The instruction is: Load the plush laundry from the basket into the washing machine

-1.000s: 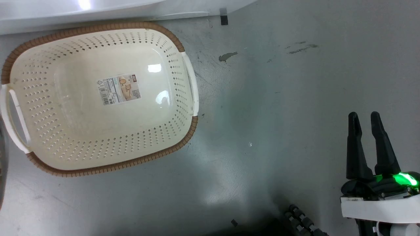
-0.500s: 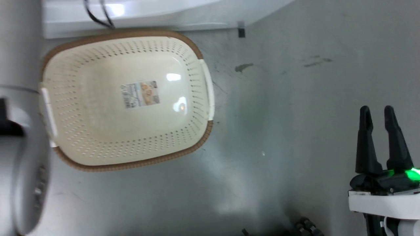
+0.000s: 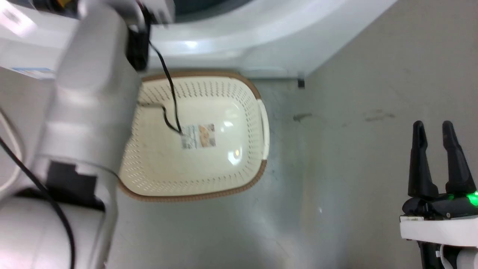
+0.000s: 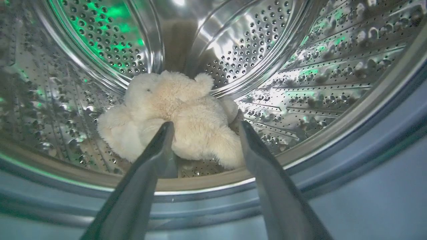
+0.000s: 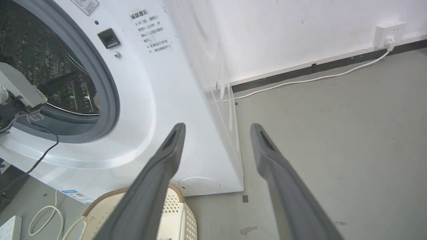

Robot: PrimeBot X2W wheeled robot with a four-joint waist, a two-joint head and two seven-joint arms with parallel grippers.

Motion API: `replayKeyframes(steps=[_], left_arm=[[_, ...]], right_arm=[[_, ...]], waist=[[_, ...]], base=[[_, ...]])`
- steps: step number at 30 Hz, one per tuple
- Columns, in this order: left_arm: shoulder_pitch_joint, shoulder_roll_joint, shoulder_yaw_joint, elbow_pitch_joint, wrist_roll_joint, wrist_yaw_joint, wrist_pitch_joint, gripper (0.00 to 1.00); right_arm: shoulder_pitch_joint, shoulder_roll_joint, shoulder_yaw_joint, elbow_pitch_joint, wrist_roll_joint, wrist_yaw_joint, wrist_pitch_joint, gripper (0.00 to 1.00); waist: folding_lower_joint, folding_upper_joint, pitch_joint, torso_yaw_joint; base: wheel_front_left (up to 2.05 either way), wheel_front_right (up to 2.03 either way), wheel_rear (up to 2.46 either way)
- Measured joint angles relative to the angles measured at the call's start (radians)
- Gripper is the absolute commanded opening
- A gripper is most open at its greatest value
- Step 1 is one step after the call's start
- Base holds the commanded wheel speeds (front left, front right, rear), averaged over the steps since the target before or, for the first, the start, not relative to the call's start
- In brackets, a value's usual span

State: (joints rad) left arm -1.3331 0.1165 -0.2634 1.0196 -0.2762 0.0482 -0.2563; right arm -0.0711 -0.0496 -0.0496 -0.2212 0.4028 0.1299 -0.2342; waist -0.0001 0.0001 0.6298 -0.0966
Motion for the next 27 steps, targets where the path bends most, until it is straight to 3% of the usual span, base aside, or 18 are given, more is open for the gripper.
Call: replayKeyframes(steps=[8, 27], left_arm=[[0.188, -0.027, 0.012, -0.035, -0.024, 0.000, 0.000, 1.00], [0.708, -0.026, 0.102, -0.333, -0.058, -0.007, 0.000, 1.00]], right_arm=[[0.002, 0.000, 0.002, 0.030, -0.007, 0.000, 0.013, 1.00], [0.090, 0.000, 0.019, 0.127, 0.002, 0.000, 0.027, 1.00]], waist=[[-0.0001, 0.0000, -0.132, 0.041], [-0.0003, 0.0000, -0.474, 0.070]], base=[[0.00, 0.00, 0.00], [0.00, 0.00, 0.00]])
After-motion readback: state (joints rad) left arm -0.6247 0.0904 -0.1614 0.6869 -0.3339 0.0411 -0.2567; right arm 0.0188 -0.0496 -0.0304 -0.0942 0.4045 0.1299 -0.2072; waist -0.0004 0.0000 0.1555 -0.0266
